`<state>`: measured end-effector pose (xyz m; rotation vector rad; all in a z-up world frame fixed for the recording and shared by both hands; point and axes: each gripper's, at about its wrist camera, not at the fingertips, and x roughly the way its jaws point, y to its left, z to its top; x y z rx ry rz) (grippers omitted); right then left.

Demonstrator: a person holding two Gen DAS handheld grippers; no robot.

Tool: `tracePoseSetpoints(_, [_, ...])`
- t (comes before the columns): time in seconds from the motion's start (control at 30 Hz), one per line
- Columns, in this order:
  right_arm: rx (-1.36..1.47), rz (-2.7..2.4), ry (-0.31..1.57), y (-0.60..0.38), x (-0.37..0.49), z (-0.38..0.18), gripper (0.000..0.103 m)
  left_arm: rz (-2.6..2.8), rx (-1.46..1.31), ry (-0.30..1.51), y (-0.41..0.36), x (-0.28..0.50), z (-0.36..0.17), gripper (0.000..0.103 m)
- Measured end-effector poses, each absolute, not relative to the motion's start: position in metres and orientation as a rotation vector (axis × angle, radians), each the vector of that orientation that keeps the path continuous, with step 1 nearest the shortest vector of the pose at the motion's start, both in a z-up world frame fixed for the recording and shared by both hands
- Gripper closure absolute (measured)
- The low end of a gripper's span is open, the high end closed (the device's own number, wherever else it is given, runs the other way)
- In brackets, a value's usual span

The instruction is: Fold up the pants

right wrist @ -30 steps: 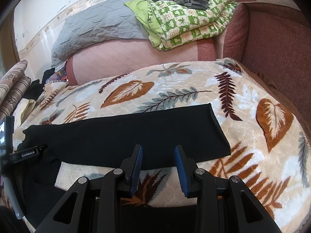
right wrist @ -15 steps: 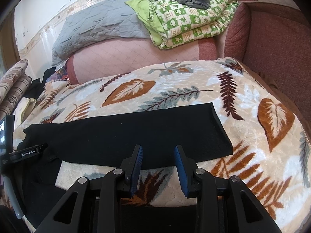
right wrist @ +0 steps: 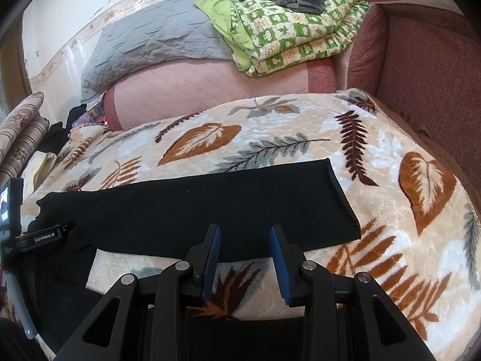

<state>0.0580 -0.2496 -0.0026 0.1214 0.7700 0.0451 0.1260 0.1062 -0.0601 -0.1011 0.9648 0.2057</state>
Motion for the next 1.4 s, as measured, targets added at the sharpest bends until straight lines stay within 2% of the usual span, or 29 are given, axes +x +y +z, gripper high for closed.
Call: tracePoseSetpoints(1.4, [0.128,0.041,0.767,-0.2522,0.0590,0.0015,0.071,0.206,-0.101,0.965,0.1060,0.1263,-0.0602,0.000])
